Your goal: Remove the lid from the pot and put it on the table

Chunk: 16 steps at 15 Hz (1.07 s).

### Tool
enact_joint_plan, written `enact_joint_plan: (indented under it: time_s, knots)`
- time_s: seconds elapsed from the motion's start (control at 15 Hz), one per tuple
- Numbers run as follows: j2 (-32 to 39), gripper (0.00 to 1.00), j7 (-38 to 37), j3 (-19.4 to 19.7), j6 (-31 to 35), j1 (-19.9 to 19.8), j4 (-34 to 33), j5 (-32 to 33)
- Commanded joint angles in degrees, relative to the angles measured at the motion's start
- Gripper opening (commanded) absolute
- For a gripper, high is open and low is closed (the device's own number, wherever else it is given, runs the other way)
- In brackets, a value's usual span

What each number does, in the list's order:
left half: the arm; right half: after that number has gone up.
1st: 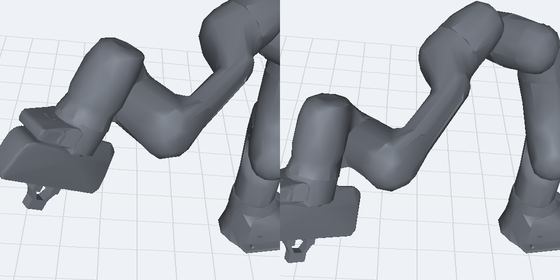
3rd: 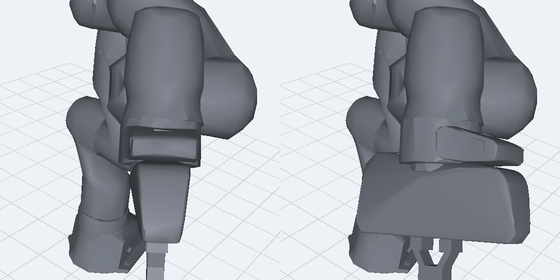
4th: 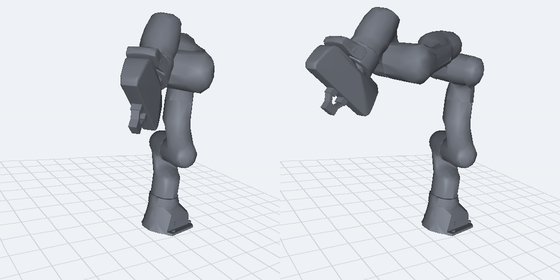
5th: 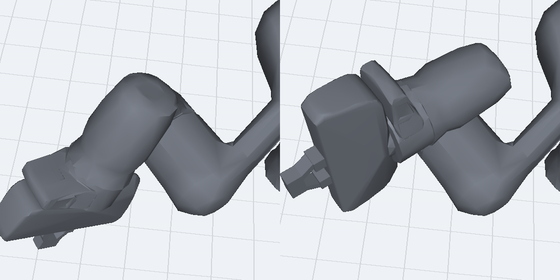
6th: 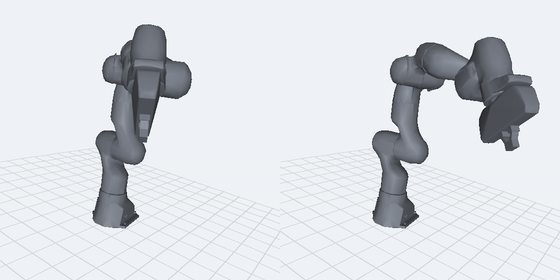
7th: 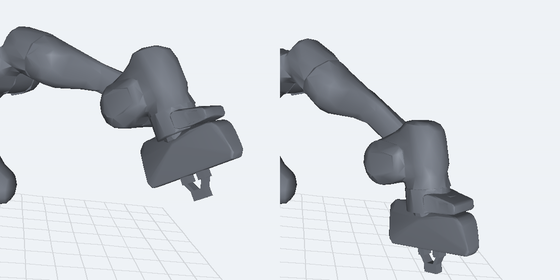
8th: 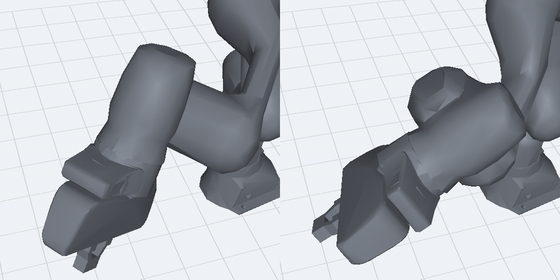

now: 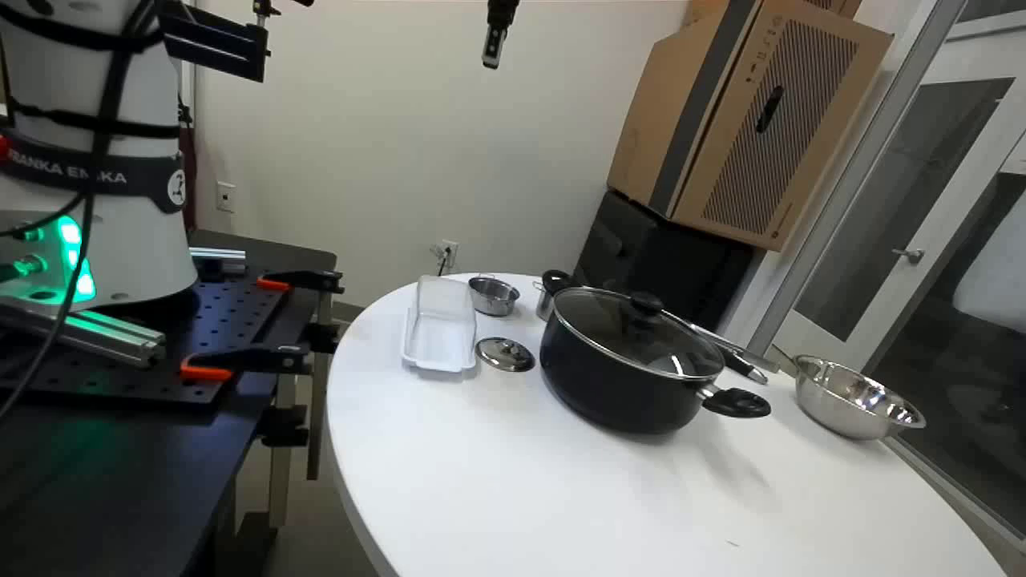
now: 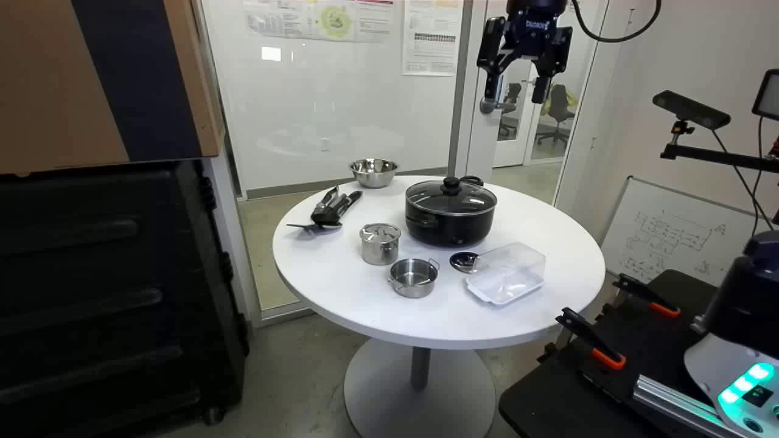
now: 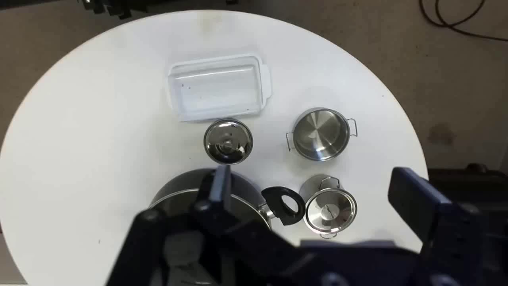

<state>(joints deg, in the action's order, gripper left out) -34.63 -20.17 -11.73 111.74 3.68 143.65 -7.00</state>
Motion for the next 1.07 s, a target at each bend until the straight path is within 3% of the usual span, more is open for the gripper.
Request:
enact_joint_plan:
  time_s: [0.0,0.53,0.8,1.0]
  knots:
    - [0.04,1.00,-0.10,0.21,-0.13,0.22,-0.10,0.15]
    - [0.04,1.00,-0.10,0.21,-0.13,0.22,-0.10,0.15]
    - [4.89,1.00,3.77,-0.07,5.96,-1.31,-3.88,7.41]
    - [12.46,1.00,10.06,0.45,10.52,-1.04,-9.27,13.30]
